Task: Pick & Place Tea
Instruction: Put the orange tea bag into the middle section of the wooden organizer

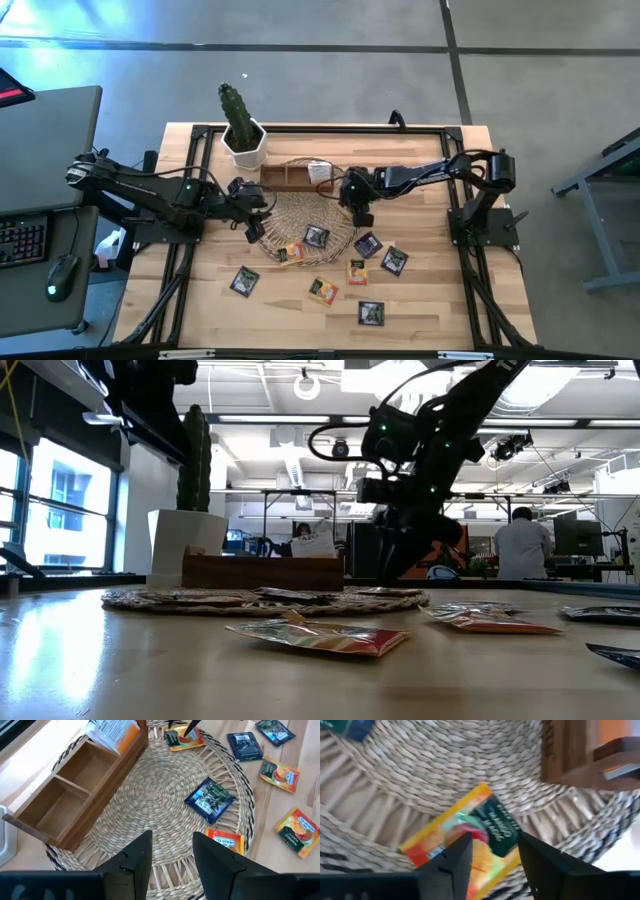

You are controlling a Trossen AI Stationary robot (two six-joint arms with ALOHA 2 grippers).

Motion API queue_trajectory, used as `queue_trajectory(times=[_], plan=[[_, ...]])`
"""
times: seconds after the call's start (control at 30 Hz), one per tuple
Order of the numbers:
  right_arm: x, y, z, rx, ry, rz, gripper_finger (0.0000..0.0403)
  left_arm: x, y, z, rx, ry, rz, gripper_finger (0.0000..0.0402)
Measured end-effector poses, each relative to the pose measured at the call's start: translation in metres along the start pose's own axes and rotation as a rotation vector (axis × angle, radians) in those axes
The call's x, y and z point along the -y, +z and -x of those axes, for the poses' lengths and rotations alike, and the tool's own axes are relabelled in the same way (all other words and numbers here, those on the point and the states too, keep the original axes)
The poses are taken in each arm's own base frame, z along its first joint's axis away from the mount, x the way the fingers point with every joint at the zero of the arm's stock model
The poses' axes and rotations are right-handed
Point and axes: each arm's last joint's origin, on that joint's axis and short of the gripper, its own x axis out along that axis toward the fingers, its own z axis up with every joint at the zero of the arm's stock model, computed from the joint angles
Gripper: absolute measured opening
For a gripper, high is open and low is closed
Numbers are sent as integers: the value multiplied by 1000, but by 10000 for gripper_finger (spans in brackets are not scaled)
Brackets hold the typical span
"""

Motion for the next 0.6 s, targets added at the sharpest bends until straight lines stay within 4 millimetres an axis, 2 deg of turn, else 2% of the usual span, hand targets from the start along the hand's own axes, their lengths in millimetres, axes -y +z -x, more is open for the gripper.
queue_trajectory(times=[0.13,0.23,0.4,0.6], plan=[[11,0,-2,30,-16,48,182,0,0,0,0,0,0,140],[22,-5,-7,32,3,23,191,0,0,0,0,0,4,140],[33,-13,-12,23,47,-18,192,0,0,0,-1,0,18,140],[35,-22,-33,-21,97,-31,183,0,0,0,-1,2,18,140]])
